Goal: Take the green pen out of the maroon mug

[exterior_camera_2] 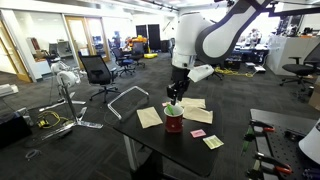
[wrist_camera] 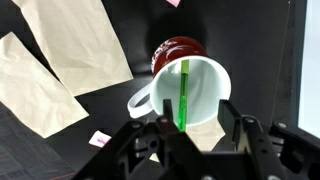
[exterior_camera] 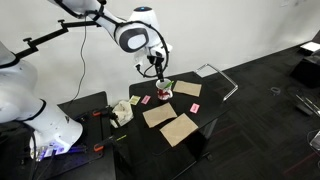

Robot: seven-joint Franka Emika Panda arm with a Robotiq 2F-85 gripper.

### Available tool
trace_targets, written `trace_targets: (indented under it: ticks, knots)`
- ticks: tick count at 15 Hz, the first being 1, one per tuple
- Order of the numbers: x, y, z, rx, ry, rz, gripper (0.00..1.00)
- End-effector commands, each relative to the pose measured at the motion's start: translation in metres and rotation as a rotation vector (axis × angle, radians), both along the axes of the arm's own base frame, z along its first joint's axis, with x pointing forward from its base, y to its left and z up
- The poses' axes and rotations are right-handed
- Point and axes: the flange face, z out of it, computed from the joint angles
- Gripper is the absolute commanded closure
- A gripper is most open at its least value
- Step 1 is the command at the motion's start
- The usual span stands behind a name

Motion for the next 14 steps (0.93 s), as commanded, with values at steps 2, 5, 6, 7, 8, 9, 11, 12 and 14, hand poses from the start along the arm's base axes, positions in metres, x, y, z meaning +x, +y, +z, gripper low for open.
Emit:
trace_targets:
  ticks: [2, 5, 6, 7, 8, 9, 11, 12, 14]
  knots:
    - [0.009, -0.005, -0.012, -0.013, 0.047, -0.003, 0.5]
    - [0.011, -0.005, -0.019, -0.008, 0.063, 0.001, 0.63]
    - [0.012, -0.004, -0.02, -0.006, 0.065, 0.003, 0.59]
    - [0.013, -0.003, -0.021, -0.005, 0.067, 0.004, 0.61]
    - [0.013, -0.002, -0.022, -0.005, 0.069, 0.006, 0.62]
    - [0.013, -0.001, -0.023, -0.005, 0.071, 0.007, 0.63]
    - [0.014, 0.0, -0.025, -0.004, 0.078, 0.008, 0.63]
    - [0.015, 0.0, -0.026, -0.003, 0.082, 0.007, 0.62]
    - [0.016, 0.0, -0.028, -0.003, 0.088, 0.007, 0.61]
